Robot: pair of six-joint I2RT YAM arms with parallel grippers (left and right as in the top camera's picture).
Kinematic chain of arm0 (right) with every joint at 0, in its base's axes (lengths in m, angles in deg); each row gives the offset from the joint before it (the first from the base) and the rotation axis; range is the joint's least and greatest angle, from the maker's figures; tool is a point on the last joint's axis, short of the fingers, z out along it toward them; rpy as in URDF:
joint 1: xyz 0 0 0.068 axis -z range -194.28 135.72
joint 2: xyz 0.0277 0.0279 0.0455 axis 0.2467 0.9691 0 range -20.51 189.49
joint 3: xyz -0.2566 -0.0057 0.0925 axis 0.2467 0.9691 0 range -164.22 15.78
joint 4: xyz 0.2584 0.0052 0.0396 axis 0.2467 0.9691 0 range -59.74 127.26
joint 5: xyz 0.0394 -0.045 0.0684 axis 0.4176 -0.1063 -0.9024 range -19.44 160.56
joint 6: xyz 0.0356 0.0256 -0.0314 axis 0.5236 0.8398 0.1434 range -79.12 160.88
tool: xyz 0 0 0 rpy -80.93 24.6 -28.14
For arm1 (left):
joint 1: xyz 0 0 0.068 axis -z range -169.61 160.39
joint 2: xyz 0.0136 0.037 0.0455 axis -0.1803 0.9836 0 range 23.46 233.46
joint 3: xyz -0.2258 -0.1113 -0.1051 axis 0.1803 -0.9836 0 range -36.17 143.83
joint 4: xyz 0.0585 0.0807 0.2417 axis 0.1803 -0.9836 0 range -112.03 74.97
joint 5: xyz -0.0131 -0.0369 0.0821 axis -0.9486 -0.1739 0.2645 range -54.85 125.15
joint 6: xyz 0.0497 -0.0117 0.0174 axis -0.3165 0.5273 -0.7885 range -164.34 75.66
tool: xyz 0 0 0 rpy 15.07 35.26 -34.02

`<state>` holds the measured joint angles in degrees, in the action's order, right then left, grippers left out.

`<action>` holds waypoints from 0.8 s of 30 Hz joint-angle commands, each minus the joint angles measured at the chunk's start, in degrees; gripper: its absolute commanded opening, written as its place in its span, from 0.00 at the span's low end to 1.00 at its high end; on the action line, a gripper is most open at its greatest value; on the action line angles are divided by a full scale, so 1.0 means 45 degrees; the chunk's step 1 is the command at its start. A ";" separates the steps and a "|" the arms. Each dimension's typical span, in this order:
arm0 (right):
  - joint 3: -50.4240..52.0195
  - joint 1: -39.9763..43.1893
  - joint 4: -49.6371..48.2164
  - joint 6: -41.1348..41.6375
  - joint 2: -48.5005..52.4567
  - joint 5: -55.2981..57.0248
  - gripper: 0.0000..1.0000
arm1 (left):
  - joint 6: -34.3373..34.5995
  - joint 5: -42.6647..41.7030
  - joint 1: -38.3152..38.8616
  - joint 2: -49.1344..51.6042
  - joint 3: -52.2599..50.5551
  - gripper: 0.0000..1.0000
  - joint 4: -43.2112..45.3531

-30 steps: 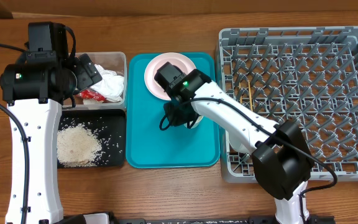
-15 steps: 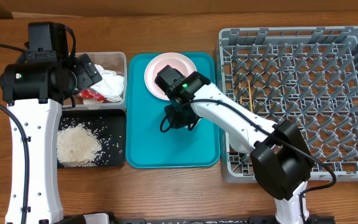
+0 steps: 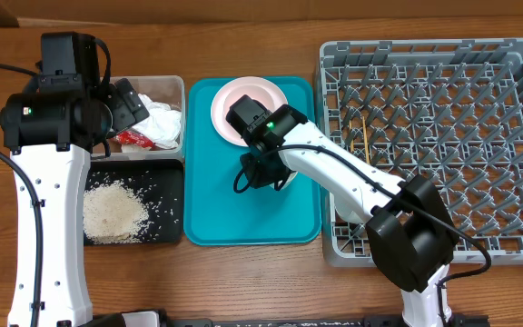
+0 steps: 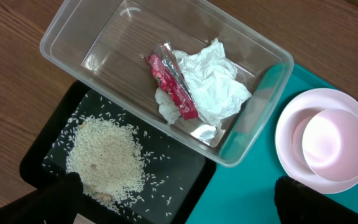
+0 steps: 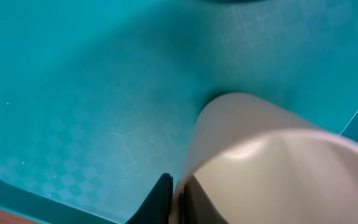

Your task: Sort waste into correct bins and load items into the dishwasher

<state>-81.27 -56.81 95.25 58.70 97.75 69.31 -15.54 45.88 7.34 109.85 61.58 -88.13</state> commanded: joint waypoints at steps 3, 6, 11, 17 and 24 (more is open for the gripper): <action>-0.0233 -0.0024 0.0214 -0.0029 -0.0053 0.0024 0.04 | 0.0034 -0.0015 -0.0034 0.0039 0.0058 1.00 0.0005; -0.0738 -0.0024 0.0675 -0.0219 -0.0335 0.0019 0.04 | 0.0034 -0.0015 -0.0034 0.0039 0.0058 1.00 0.0005; -0.1661 0.0272 0.1209 -0.0403 -0.1836 -0.0442 0.04 | 0.0034 -0.0015 -0.0034 0.0039 0.0058 1.00 0.0005; -0.1763 0.2482 0.1205 -0.1729 -0.4070 -0.3643 0.04 | 0.0034 -0.0015 -0.0034 0.0039 0.0058 1.00 0.0005; -0.1336 0.6101 0.1297 -0.4274 -0.4240 -0.9753 0.04 | 0.0034 -0.0015 -0.0034 0.0039 0.0058 1.00 0.0005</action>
<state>-88.92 -34.82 101.54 47.51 77.51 43.71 -15.54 45.88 7.34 109.83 61.58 -88.11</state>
